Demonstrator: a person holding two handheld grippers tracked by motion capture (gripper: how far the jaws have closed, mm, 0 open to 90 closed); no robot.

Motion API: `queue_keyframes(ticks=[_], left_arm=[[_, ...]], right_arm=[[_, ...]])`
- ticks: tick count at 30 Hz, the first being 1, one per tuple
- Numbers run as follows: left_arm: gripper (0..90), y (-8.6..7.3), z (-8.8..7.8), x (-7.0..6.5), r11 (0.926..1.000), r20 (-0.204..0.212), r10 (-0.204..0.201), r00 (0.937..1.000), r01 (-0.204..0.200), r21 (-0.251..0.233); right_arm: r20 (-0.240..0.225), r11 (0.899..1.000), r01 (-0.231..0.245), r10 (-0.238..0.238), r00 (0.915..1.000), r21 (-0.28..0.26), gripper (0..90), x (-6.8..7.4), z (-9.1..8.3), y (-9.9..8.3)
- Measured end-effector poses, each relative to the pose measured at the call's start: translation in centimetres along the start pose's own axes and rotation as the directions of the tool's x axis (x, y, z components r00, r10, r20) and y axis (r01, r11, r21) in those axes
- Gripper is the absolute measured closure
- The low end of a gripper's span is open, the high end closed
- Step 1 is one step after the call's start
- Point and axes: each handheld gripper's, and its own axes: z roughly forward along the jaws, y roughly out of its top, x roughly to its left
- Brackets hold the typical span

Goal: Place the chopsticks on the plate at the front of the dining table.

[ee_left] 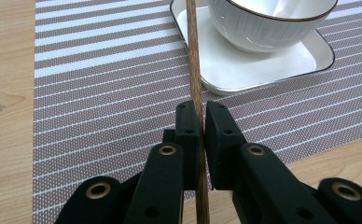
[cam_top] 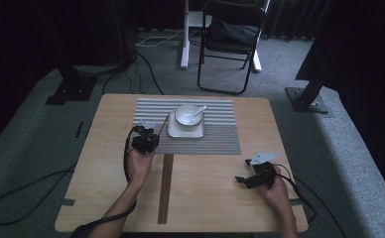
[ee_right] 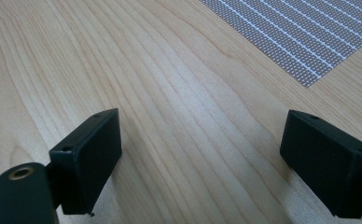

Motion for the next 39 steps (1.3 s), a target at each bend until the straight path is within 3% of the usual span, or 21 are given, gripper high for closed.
queue_keyframes(ticks=[39], left_arm=[[84.3,1.1,1.5,0.4,0.9995,-0.019,-0.029,0.9994,0.029,0.008]], right_arm=[[0.0,1.0,0.0,0.0,1.0,0.0,12.1,0.0,0.0,0.0]])
